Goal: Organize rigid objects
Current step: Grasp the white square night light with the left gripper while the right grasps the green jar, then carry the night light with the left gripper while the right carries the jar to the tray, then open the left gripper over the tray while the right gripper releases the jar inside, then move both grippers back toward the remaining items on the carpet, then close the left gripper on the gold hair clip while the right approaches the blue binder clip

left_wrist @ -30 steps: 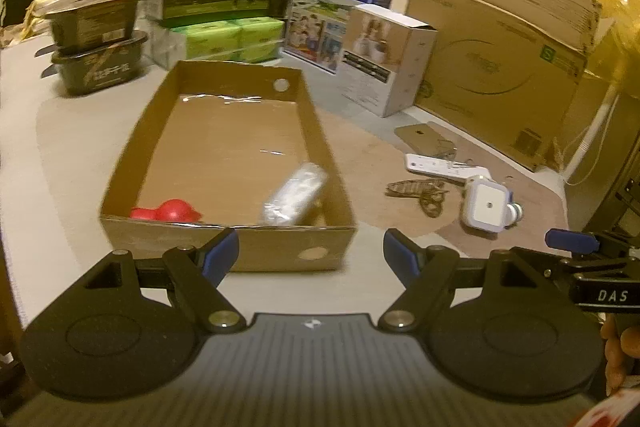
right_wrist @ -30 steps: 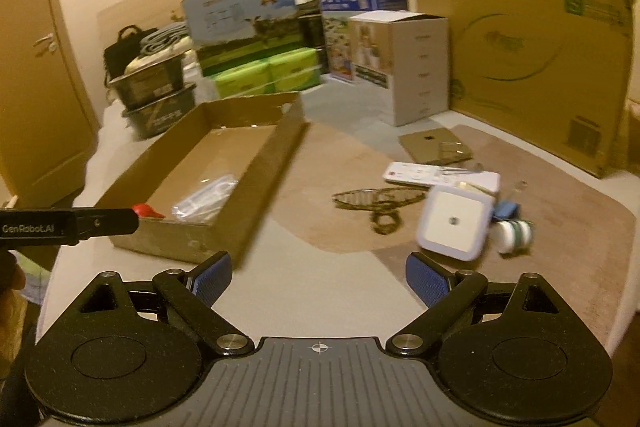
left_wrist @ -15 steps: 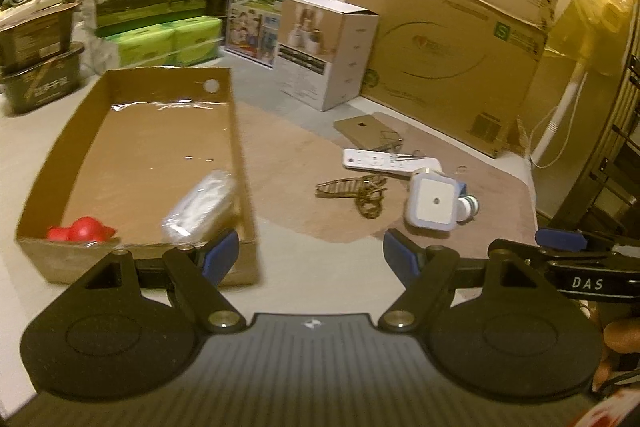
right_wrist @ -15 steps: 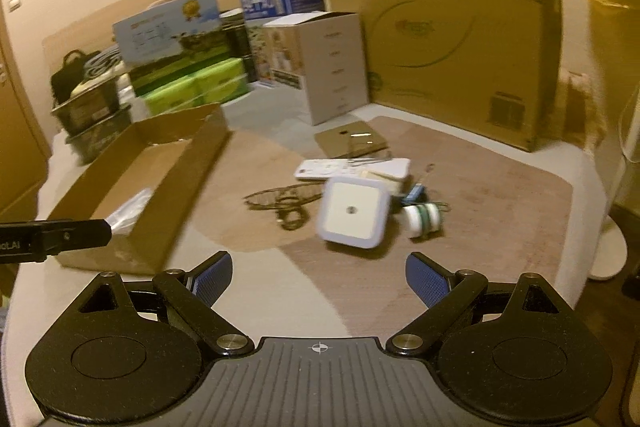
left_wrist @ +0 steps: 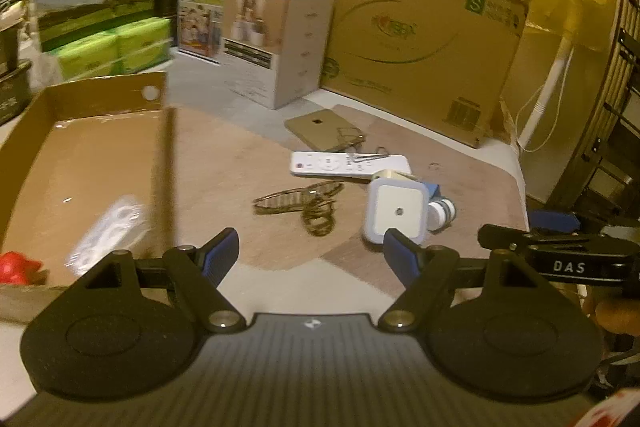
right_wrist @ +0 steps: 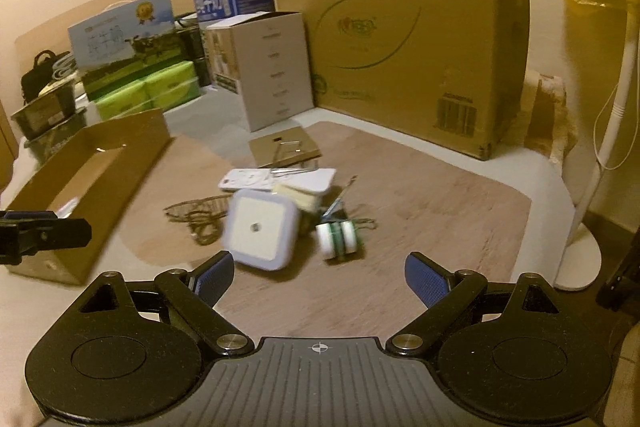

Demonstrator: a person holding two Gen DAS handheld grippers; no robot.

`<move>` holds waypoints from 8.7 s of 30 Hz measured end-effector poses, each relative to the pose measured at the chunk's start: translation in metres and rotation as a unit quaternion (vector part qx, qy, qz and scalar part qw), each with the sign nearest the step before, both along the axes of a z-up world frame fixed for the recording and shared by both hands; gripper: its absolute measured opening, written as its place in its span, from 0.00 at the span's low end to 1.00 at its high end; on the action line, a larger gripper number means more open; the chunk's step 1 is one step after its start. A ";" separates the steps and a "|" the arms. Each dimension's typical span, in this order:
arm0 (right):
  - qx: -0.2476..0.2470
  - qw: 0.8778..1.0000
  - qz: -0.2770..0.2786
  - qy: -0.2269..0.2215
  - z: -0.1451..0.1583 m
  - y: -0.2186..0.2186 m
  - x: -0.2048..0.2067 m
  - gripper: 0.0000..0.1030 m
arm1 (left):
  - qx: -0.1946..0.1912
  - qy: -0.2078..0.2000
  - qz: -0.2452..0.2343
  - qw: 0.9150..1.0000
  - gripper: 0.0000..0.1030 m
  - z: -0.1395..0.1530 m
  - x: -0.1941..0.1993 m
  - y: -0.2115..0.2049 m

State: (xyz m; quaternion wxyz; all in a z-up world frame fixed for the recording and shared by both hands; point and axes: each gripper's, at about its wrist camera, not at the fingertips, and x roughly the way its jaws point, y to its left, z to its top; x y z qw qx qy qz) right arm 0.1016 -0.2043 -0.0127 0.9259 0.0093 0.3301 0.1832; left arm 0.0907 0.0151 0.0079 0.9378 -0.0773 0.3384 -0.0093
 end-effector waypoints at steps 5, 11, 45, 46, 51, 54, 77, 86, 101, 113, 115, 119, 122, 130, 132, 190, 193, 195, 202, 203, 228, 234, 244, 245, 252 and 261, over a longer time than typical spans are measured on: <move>0.000 1.000 -0.001 0.008 -0.009 -0.014 0.018 0.82 | 0.004 0.004 -0.023 1.000 0.75 -0.012 0.026 -0.024; 0.000 1.000 0.003 0.021 -0.021 -0.028 0.036 0.68 | 0.005 0.013 -0.049 0.999 0.75 -0.031 0.055 -0.046; -0.003 0.997 0.077 0.020 -0.051 0.005 0.078 0.44 | 0.017 0.033 -0.065 0.997 0.60 -0.050 0.066 -0.047; -0.008 0.997 0.078 0.020 -0.051 0.009 0.080 0.44 | 0.016 0.032 -0.063 0.997 0.60 -0.049 0.065 -0.045; -0.026 0.997 0.073 0.030 -0.054 0.018 0.082 0.42 | 0.010 0.030 -0.057 0.998 0.60 -0.047 0.060 -0.036; -0.027 0.996 0.071 0.035 -0.056 0.020 0.080 0.39 | 0.006 0.029 -0.057 0.998 0.60 -0.046 0.056 -0.033; 0.013 0.996 0.084 0.007 0.011 0.053 0.000 0.29 | 0.006 -0.010 -0.021 1.000 0.60 0.008 -0.021 0.013; 0.023 0.991 0.132 -0.008 0.035 0.102 -0.020 0.29 | 0.015 -0.022 0.027 0.999 0.60 0.029 -0.057 0.056; 0.010 0.980 0.200 -0.014 0.049 0.186 -0.038 0.29 | 0.018 -0.026 0.101 0.994 0.60 0.037 -0.088 0.136; 0.009 0.971 0.238 -0.011 0.046 0.257 -0.014 0.29 | 0.033 -0.016 0.143 0.989 0.60 0.033 -0.080 0.209; 0.011 0.970 0.241 -0.010 0.044 0.265 -0.008 0.29 | 0.036 -0.013 0.143 0.989 0.60 0.031 -0.074 0.216; 0.018 0.969 0.245 0.003 0.039 0.282 0.009 0.29 | 0.035 -0.007 0.135 0.990 0.60 0.026 -0.062 0.224; 0.022 0.969 0.244 0.012 0.033 0.290 0.021 0.29 | 0.036 -0.001 0.130 0.991 0.60 0.020 -0.052 0.228; 0.037 0.969 0.240 0.035 0.019 0.300 0.043 0.29 | 0.037 0.010 0.118 0.992 0.60 0.005 -0.029 0.234; 0.040 0.969 0.240 0.037 0.016 0.302 0.046 0.29 | 0.039 0.013 0.116 0.992 0.60 0.002 -0.023 0.234; 0.061 0.991 0.115 -0.001 0.051 0.147 -0.051 0.53 | 0.013 -0.004 0.105 0.994 0.67 0.031 -0.098 0.125; 0.060 0.993 0.100 -0.001 0.050 0.133 -0.054 0.54 | 0.010 -0.004 0.098 0.995 0.70 0.031 -0.097 0.117; 0.059 0.994 0.089 0.000 0.049 0.124 -0.054 0.54 | 0.006 -0.006 0.092 0.996 0.74 0.031 -0.096 0.112; 0.058 0.997 0.048 0.007 0.042 0.092 -0.053 0.67 | 0.004 -0.009 0.069 0.998 0.81 0.032 -0.085 0.092; 0.058 0.997 0.043 0.007 0.042 0.089 -0.052 0.68 | 0.004 -0.009 0.065 0.998 0.81 0.032 -0.083 0.089; 0.041 0.999 -0.035 0.007 0.018 0.019 -0.019 0.71 | 0.027 -0.003 -0.026 0.999 0.82 0.016 -0.007 0.026; 0.027 0.999 -0.034 0.007 0.007 0.013 -0.004 0.71 | 0.043 0.003 -0.047 0.998 0.81 0.007 0.015 0.017; 0.017 1.000 -0.023 0.012 -0.010 0.010 0.020 0.71 | 0.074 0.026 -0.094 0.992 0.76 -0.017 0.058 0.005; 0.017 1.000 -0.021 0.012 -0.012 0.010 0.023 0.71 | 0.079 0.028 -0.098 0.992 0.76 -0.020 0.062 0.003; 0.011 1.000 -0.012 0.018 -0.025 0.018 0.042 0.71 | 0.084 0.050 -0.109 0.989 0.70 -0.043 0.089 -0.006; 0.010 1.000 -0.009 0.026 -0.043 0.021 0.062 0.71 | 0.052 0.059 -0.031 0.996 0.46 -0.072 0.104 -0.011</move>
